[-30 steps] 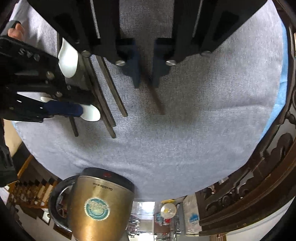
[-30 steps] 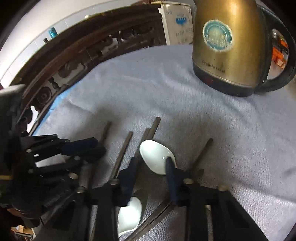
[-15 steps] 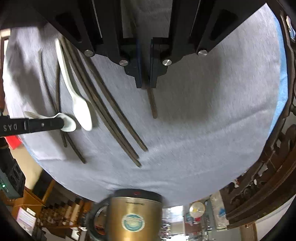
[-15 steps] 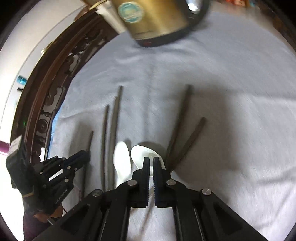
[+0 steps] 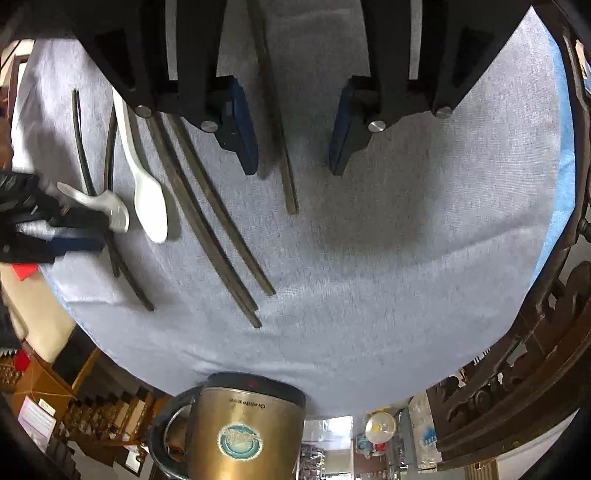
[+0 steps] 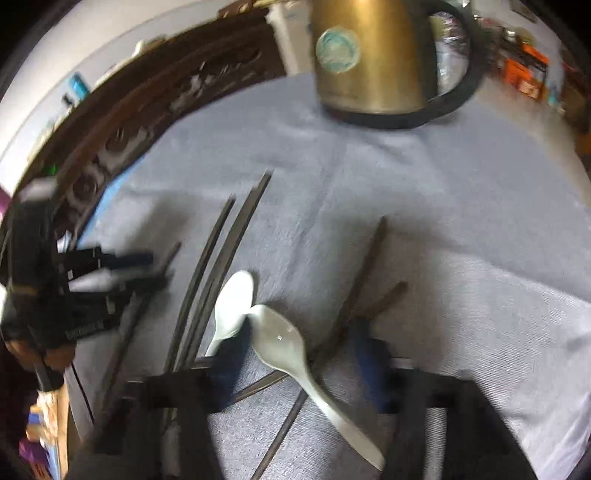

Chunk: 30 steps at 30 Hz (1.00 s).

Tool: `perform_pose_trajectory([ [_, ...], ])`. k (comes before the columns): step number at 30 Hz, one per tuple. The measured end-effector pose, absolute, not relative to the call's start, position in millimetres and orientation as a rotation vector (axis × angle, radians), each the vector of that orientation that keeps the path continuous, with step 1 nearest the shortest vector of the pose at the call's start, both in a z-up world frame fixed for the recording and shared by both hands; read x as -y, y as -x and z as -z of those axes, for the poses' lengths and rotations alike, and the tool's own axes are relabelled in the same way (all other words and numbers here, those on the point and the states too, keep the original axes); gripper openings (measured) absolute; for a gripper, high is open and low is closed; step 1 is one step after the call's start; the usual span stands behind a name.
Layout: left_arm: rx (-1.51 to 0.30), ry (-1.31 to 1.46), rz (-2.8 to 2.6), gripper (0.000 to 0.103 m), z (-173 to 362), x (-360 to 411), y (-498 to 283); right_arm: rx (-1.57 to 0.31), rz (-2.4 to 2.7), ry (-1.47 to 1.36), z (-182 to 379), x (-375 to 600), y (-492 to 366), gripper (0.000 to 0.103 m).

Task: Organize utensils
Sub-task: 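Close the right tool on the white spoon while the left tool grasps a black chopstick, then lift the spoon with the right tool while the left tool lifts the chopstick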

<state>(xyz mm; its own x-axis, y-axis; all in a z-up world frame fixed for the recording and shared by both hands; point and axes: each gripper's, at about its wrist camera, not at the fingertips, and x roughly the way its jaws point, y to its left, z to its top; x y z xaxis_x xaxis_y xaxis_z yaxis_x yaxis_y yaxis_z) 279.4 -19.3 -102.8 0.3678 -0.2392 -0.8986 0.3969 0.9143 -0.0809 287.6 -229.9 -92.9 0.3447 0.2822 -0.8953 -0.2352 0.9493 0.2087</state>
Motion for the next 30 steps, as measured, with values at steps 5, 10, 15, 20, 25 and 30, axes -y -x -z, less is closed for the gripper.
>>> perform_pose_trajectory([
  [5,-1.12,-0.172,0.389,0.021,101,31,-283,-1.219,-0.427,0.005,104,211,-290,0.038],
  [10,-1.12,-0.158,0.4,0.005,104,33,-281,-1.22,-0.46,0.044,109,202,-279,0.038],
  [15,-1.106,-0.109,0.411,0.005,99,26,-276,-1.24,-0.418,0.049,111,199,-276,0.005],
  [20,-1.042,-0.063,0.421,0.005,72,15,-260,-1.192,-0.391,-0.058,97,215,-265,0.004],
  [25,-0.921,-0.052,0.427,0.005,31,12,-231,-1.08,-0.4,-0.193,71,232,-241,0.004],
  [30,-0.746,-0.01,0.442,0.005,-16,11,-185,-0.874,-0.453,-0.409,32,251,-201,0.005],
])
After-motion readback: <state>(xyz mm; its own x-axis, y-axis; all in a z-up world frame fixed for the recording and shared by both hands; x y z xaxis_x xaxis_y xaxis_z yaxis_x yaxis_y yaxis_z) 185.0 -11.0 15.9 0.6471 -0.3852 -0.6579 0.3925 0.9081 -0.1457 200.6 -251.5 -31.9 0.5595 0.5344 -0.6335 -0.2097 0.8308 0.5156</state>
